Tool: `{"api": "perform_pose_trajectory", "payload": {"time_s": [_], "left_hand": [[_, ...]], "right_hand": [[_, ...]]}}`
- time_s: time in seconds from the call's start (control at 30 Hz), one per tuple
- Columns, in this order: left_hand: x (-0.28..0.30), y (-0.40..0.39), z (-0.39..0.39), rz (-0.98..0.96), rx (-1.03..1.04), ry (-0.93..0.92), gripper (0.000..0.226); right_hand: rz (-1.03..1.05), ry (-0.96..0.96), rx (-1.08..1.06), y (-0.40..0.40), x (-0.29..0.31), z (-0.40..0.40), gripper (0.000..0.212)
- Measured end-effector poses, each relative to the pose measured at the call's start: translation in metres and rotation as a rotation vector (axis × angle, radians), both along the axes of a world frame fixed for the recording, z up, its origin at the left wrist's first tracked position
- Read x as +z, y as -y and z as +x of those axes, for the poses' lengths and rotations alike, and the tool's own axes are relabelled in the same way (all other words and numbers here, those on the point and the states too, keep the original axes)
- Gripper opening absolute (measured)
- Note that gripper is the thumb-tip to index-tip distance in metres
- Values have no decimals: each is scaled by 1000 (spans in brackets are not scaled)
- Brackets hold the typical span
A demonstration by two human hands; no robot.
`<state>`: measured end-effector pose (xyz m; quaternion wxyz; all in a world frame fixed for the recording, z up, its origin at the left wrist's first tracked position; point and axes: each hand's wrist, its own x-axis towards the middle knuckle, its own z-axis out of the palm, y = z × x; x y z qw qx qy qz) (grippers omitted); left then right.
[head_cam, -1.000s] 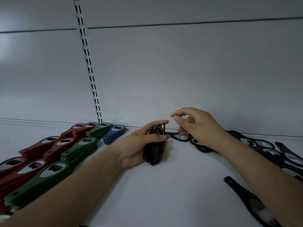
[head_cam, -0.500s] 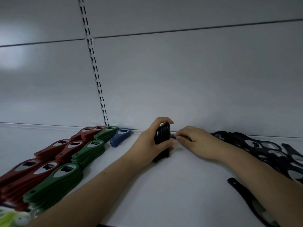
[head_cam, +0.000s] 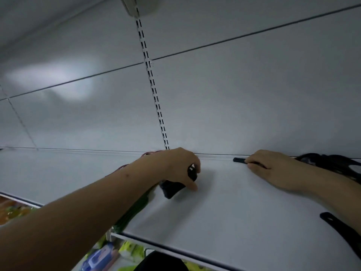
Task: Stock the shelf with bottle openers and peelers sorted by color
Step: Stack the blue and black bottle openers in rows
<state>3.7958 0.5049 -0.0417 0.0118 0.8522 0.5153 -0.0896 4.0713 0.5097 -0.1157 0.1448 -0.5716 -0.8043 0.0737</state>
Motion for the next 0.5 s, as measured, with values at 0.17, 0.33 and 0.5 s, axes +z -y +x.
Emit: {"api": "perform_pose_trajectory", "payload": {"time_s": [0.17,0.33,0.5], "left_hand": [[-5,-3,-6,-24,91,-68,42],[-5,-3,-5,-56,159,-26,32],[-3,0,-6,-149,255,25,33]], "right_hand": [[-10,2,9,-2,-2,2,28],[-13,22,4,-5,-4,2,25],[-12,50,3,-4,-4,2,31]]}}
